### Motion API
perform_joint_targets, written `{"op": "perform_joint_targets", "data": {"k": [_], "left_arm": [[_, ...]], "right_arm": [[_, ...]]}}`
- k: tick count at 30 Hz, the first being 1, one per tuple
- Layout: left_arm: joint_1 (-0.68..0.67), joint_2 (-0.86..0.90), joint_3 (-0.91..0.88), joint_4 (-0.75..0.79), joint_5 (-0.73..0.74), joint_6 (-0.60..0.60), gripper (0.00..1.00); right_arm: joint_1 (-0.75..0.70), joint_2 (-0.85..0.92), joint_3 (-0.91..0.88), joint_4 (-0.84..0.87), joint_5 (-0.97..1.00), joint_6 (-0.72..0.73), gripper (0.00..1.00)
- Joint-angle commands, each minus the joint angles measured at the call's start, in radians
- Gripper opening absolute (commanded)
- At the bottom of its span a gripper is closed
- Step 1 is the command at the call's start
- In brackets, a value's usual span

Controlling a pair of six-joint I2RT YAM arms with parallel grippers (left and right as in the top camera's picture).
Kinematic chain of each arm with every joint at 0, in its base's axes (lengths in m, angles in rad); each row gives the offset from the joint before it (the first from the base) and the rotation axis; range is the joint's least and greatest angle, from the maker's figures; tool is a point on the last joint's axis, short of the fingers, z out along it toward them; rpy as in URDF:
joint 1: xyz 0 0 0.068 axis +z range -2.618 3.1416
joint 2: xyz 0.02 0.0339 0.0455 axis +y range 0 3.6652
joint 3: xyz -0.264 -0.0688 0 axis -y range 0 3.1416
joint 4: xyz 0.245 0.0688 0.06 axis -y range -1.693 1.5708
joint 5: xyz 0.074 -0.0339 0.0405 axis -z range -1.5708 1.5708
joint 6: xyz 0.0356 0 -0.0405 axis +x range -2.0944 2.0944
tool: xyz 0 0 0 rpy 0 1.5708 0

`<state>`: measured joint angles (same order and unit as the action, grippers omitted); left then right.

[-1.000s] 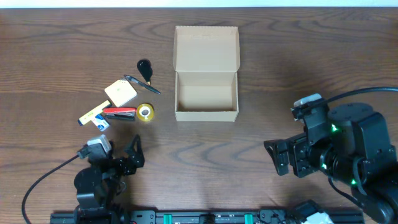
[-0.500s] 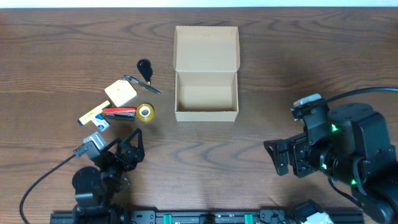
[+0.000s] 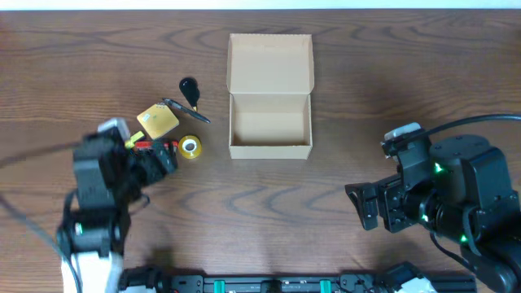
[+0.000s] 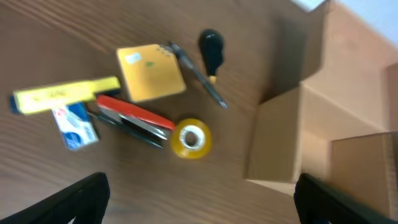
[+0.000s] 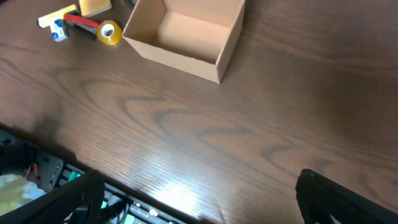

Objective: Pack container
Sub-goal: 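Reach the left gripper down and grasp the red-and-black stapler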

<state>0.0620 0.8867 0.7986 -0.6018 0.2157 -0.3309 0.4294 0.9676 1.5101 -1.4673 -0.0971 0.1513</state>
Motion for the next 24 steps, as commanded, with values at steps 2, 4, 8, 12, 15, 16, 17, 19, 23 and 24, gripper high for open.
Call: {"op": "perform_joint_targets", "data": {"k": [2, 4, 8, 12, 15, 16, 17, 19, 23, 24], "left_arm": [[0.002, 0.202, 0.170, -0.047, -0.070, 0.179, 0.96], [0.002, 0.286, 0.230, -0.065, -0.064, 0.182, 0.96], [0.002, 0.383, 0.270, -0.050, -0.032, 0.181, 0.96], [0.002, 0.428, 0.270, -0.060, 0.001, 0.105, 0.96], [0.002, 0.443, 0.269, -0.076, 0.051, 0.087, 0.96], [0.002, 0.449, 0.269, -0.076, 0.051, 0.075, 0.96], [0.002, 0.455, 0.269, -0.079, 0.045, 0.050, 0.96], [0.002, 0.464, 0.269, -0.089, 0.016, -0.046, 0.96], [0.002, 0.487, 0.269, -0.145, -0.133, -0.343, 0.96], [0.002, 0.495, 0.269, -0.154, -0.160, -0.409, 0.96]], "right_arm": [[-0.007, -0.001, 0.014, 0.000, -0.001, -0.011, 0.99], [-0.007, -0.001, 0.014, 0.000, -0.001, -0.011, 0.99], [-0.007, -0.001, 0.014, 0.000, -0.001, -0.011, 0.99], [-0.007, -0.001, 0.014, 0.000, -0.001, -0.011, 0.99], [-0.007, -0.001, 0.014, 0.000, -0.001, -0.011, 0.99], [-0.007, -0.001, 0.014, 0.000, -0.001, -0.011, 0.99], [-0.007, -0.001, 0.014, 0.000, -0.001, -0.011, 0.99], [-0.007, -0.001, 0.014, 0.000, -0.001, -0.011, 0.99], [-0.007, -0.001, 0.014, 0.000, -0.001, -0.011, 0.99], [-0.007, -0.001, 0.014, 0.000, -0.001, -0.011, 0.99]]}}
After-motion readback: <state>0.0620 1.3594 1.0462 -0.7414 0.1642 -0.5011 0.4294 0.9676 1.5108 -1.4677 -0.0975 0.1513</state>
